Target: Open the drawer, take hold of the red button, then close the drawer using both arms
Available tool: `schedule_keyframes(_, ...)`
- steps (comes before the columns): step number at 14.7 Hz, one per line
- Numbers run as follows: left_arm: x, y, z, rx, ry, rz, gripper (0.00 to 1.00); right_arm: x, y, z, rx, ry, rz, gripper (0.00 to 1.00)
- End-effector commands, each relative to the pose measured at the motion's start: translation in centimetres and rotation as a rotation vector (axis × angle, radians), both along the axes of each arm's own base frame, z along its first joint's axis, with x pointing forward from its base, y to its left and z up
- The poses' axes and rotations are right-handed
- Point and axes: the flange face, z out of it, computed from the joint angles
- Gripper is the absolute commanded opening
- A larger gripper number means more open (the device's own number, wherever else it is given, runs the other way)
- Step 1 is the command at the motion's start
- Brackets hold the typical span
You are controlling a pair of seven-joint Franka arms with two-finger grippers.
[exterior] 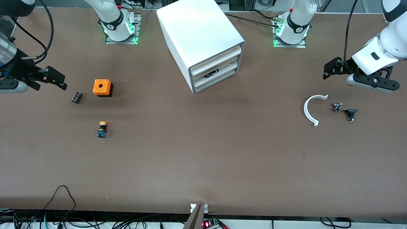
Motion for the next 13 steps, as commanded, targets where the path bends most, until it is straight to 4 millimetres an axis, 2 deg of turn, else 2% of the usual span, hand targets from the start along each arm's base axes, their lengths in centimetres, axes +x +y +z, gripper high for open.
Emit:
schedule_keyframes(1,-0.8,-1.5,-0.9,-0.027,0.155,-0.035,1.00,1.6,0.7,-3.1,-0.016,0.063,0.009,0.99)
schedule_keyframes(3,-2.3,-3.3,-1.4,-0.044,0.272,-0.074,1.00,2.3,1.0,-5.3,-0.016,0.101,0.004,0.99)
schedule_keyframes(4,-2.6,-3.8,-1.5,-0.075,0.290,-0.082,1.00,2.5,2.1,-5.7,-0.017,0.103,0.013,0.99)
schedule_keyframes(8,-2.8,-8.1,-4.0,-0.342,0.430,-0.117,1.00,3.0,7.2,-9.0,-0.029,0.151,-0.193,0.99)
schedule_keyframes(11,-2.0,-10.6,-6.5,-0.502,0.463,-0.187,1.00,2.6,10.4,-9.5,-0.027,0.160,-0.248,0.99)
schedule_keyframes(13,-1.3,-10.6,-9.1,-0.676,0.416,-0.280,1.00,2.5,12.4,-9.6,-0.025,0.148,-0.301,0.99)
